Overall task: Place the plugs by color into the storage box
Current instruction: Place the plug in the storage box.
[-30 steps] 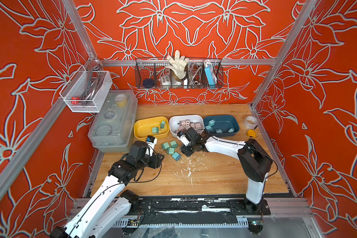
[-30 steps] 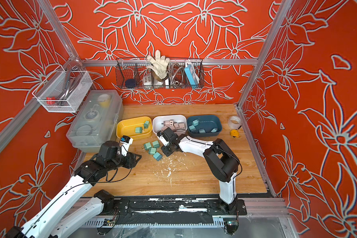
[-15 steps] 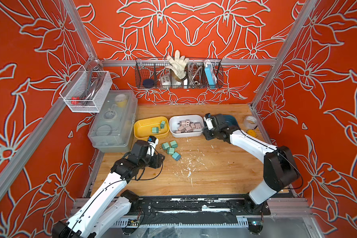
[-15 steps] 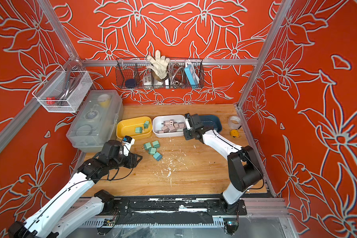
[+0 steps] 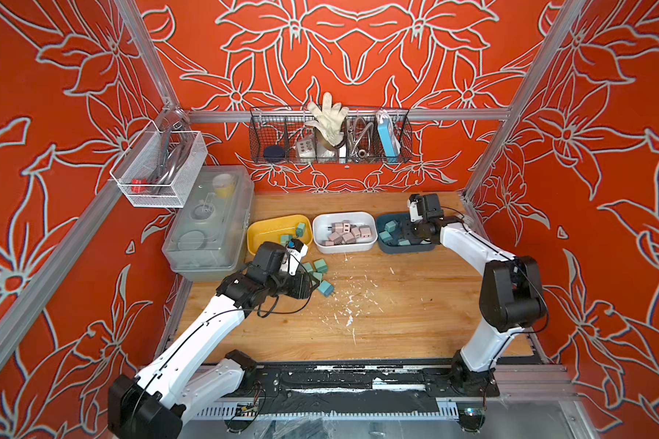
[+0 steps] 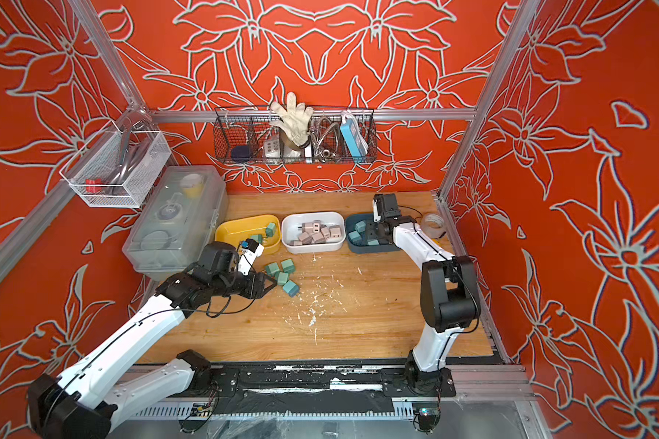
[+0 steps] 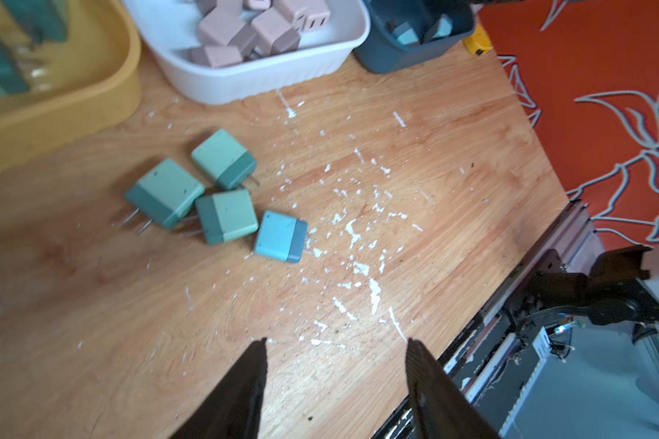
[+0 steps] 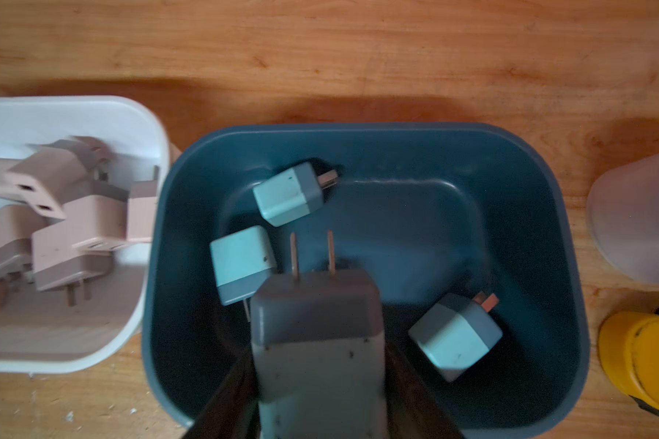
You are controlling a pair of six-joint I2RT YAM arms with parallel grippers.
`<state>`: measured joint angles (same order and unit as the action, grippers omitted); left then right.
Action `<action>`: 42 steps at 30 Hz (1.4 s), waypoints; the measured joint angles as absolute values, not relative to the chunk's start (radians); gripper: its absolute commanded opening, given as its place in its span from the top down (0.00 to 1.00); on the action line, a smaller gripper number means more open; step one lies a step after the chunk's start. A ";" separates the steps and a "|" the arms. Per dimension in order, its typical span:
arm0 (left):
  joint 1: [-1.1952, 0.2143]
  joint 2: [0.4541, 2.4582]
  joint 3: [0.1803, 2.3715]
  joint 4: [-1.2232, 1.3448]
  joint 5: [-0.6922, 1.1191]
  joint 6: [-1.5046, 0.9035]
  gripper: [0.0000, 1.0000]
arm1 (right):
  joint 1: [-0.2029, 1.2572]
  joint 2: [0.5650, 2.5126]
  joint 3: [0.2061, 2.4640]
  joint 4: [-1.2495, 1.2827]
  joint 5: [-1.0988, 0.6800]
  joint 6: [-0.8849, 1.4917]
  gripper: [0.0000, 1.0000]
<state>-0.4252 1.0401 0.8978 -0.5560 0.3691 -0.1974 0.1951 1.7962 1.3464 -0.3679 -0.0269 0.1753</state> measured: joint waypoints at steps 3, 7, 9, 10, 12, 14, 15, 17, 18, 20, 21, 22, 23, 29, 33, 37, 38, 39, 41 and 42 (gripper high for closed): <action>-0.443 1.127 0.973 -0.531 0.392 -0.186 0.41 | 0.164 1.866 1.407 -0.379 -0.028 0.175 0.64; -0.471 1.237 1.048 -0.500 0.424 -0.179 0.41 | 0.131 1.941 1.475 -0.396 -0.038 0.174 0.61; -0.485 1.288 1.083 -0.490 0.435 -0.177 0.42 | 0.120 1.978 1.514 -0.411 -0.042 0.171 0.60; -0.493 1.316 1.103 -0.485 0.441 -0.176 0.42 | 0.117 1.998 1.536 -0.418 -0.042 0.170 0.59; -0.508 1.364 1.139 -0.480 0.450 -0.172 0.42 | 0.113 2.035 1.575 -0.426 -0.043 0.168 0.58; -0.526 1.410 1.174 -0.477 0.459 -0.167 0.42 | 0.111 2.071 1.604 -0.431 -0.043 0.167 0.57; -0.533 1.426 1.187 -0.475 0.462 -0.163 0.42 | 0.110 2.085 1.614 -0.432 -0.044 0.167 0.57; -0.547 1.452 1.203 -0.470 0.470 -0.157 0.42 | 0.110 2.112 1.629 -0.434 -0.052 0.168 0.57; -0.551 1.459 1.207 -0.468 0.473 -0.155 0.41 | 0.110 2.120 1.634 -0.437 -0.054 0.168 0.55; -0.558 1.474 1.209 -0.464 0.476 -0.153 0.41 | 0.110 2.140 1.649 -0.451 -0.057 0.169 0.46; -0.559 1.479 1.209 -0.464 0.477 -0.152 0.40 | 0.110 2.145 1.655 -0.456 -0.059 0.168 0.42; -0.562 1.485 1.209 -0.463 0.477 -0.151 0.40 | 0.109 2.149 1.659 -0.457 -0.060 0.170 0.38; -0.563 1.488 1.208 -0.462 0.477 -0.149 0.40 | 0.109 2.150 1.659 -0.458 -0.061 0.170 0.36; -0.563 1.494 1.200 -0.461 0.477 -0.137 0.39 | 0.109 2.149 1.658 -0.460 -0.060 0.165 0.35; -0.563 1.494 1.191 -0.460 0.472 -0.133 0.38 | 0.109 2.140 1.638 -0.450 -0.060 0.166 0.35; -0.563 1.496 1.182 -0.462 0.446 -0.134 0.36 | 0.109 2.130 1.621 -0.441 -0.068 0.170 0.35; -0.563 1.497 1.182 -0.462 0.439 -0.134 0.36 | 0.109 2.126 1.618 -0.439 -0.072 0.171 0.35; -0.563 1.499 1.182 -0.462 0.432 -0.133 0.36 | 0.109 2.120 1.614 -0.436 -0.074 0.171 0.35; -0.563 1.502 1.182 -0.462 0.420 -0.133 0.36 | 0.110 2.103 1.605 -0.427 -0.081 0.172 0.35; -0.563 1.504 1.182 -0.462 0.416 -0.133 0.36 | 0.110 2.094 1.603 -0.424 -0.084 0.172 0.35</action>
